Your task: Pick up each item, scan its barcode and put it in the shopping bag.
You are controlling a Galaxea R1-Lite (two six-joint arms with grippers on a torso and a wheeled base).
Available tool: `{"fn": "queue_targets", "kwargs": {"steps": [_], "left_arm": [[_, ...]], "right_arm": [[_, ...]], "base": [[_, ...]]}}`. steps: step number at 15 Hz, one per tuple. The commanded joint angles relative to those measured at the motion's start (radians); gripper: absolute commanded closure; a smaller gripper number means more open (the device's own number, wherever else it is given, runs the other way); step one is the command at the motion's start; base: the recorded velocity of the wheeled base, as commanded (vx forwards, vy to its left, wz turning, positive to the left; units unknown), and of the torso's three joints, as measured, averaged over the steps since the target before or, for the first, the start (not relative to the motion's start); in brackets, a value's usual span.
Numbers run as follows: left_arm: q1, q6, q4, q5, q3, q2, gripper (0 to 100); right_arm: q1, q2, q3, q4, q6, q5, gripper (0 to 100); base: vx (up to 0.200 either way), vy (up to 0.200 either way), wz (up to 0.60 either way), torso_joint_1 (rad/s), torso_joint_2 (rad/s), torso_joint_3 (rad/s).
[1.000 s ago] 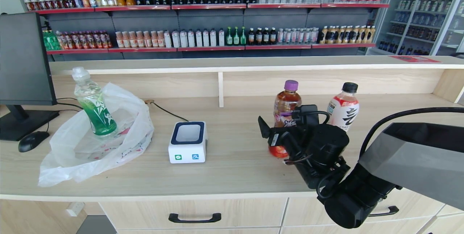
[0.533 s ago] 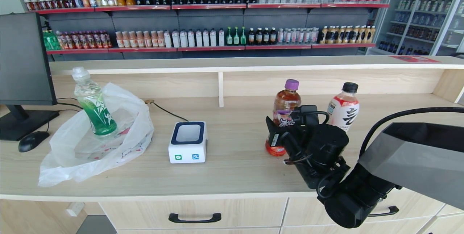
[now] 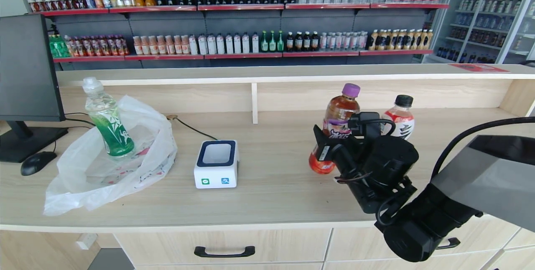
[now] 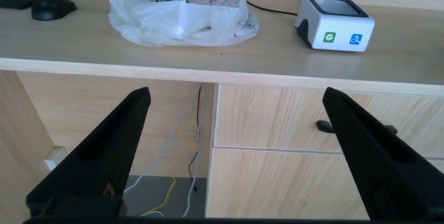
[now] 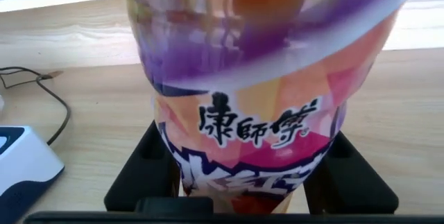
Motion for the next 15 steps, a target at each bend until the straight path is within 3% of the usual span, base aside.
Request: {"fn": "queue_targets", "kwargs": {"steps": [1, 15], "left_arm": [[0.0, -0.001, 0.0, 0.0, 0.0, 0.0, 0], [0.0, -0.001, 0.0, 0.0, 0.0, 0.0, 0]], "right_arm": [[0.004, -0.063, 0.028, -0.002, 0.001, 0.0, 100], [0.024, -0.461, 0.325, -0.002, -0.001, 0.0, 100]], "base": [[0.0, 0.0, 0.0, 0.0, 0.0, 0.0], [0.0, 0.0, 0.0, 0.0, 0.0, 0.0]]}}
